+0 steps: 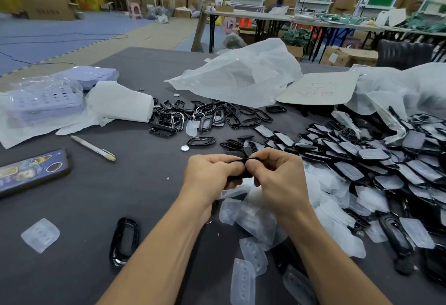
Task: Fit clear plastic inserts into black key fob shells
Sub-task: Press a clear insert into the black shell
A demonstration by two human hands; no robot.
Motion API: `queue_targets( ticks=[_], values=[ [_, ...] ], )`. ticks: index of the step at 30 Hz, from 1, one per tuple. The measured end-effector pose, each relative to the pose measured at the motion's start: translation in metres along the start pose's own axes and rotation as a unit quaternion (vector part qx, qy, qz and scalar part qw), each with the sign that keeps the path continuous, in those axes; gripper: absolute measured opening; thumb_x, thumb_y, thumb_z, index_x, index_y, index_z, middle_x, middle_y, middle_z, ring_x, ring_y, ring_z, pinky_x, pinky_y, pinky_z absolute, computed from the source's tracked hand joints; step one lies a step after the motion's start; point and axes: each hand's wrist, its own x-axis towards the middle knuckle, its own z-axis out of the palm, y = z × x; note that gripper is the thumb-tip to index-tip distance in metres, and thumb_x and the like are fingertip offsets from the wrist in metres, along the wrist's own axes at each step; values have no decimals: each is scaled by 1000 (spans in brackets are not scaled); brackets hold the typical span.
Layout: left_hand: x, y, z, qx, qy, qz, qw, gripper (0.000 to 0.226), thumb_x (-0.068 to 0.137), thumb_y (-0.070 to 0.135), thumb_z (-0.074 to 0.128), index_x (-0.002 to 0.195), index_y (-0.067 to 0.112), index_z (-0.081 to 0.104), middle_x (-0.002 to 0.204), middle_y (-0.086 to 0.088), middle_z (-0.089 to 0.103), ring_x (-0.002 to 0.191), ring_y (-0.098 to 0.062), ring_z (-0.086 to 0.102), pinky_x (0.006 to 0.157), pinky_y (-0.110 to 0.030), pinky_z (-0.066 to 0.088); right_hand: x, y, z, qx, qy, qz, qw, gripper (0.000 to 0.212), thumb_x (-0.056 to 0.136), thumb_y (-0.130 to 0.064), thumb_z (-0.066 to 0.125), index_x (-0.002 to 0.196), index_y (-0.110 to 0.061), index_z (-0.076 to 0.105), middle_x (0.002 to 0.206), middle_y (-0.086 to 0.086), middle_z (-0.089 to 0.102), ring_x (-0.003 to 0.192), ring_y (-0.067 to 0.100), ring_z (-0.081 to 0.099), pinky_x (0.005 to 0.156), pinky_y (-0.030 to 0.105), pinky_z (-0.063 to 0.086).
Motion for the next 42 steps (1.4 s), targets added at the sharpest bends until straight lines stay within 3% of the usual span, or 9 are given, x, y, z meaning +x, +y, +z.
queue_targets(
  ticks=[6, 13, 18, 26, 31, 36, 39, 42],
  values=[
    [1, 0, -1, 28, 43, 53, 997, 21, 78, -2, 83, 76, 19, 85, 72, -9, 78, 56, -14, 68, 55, -19, 52, 1, -1, -3, 49, -34, 51, 997, 23, 86, 10, 69, 70, -7, 73, 54, 2, 64, 46, 9, 55, 46, 15, 42],
    [-6, -1, 7, -37, 32, 69, 996, 23, 79, -5, 81, 79, 18, 84, 80, -10, 80, 72, -20, 77, 67, -26, 61, 3, 1, 0, 33, -12, 54, 998, 21, 91, 5, 67, 75, -8, 73, 55, -1, 63, 49, 9, 54, 49, 15, 42],
    [-7, 0, 8, -75, 56, 73, 993, 34, 77, -15, 78, 68, 17, 82, 73, -11, 78, 63, -19, 74, 59, -23, 59, 4, -1, -3, 52, -52, 76, 994, 13, 89, 4, 67, 80, -1, 74, 60, 2, 66, 50, 8, 56, 50, 13, 42],
    [-5, 0, 6, -6, 66, 103, 993, 44, 76, -17, 77, 65, 25, 82, 74, -3, 79, 69, -15, 77, 65, -22, 61, 4, 5, -2, 27, -27, 24, 999, 26, 86, 8, 69, 68, -9, 75, 54, 0, 66, 49, 10, 59, 51, 16, 46],
    [-4, -1, 5, 53, 58, 97, 992, 39, 74, -12, 80, 69, 26, 83, 77, -4, 80, 75, -21, 79, 79, -36, 63, 3, 9, 0, 57, -8, 40, 998, 30, 84, 15, 65, 68, -8, 76, 61, 7, 70, 52, 13, 62, 53, 20, 50],
    [-6, -1, 4, 76, 63, 102, 990, 32, 73, -7, 82, 71, 25, 83, 75, 2, 80, 71, -15, 79, 71, -28, 62, 3, 9, 2, 72, -2, 51, 996, 29, 84, 16, 66, 70, -6, 77, 62, 12, 71, 51, 15, 63, 50, 17, 48],
    [-7, 1, 3, 35, 44, 89, 994, 30, 77, -11, 80, 79, 19, 82, 78, -3, 80, 72, -16, 78, 69, -27, 62, 4, 7, 1, 94, 13, 60, 994, 25, 84, 16, 66, 74, -4, 77, 64, 12, 72, 52, 15, 62, 51, 18, 48],
    [-7, 4, -1, -19, 12, 48, 999, 33, 82, -17, 71, 78, 15, 81, 72, -8, 76, 57, -16, 62, 57, -20, 56, 5, 6, -2, 102, 42, 63, 992, 25, 85, 14, 68, 77, -8, 77, 64, 7, 71, 51, 12, 60, 51, 16, 46]
  ],
)
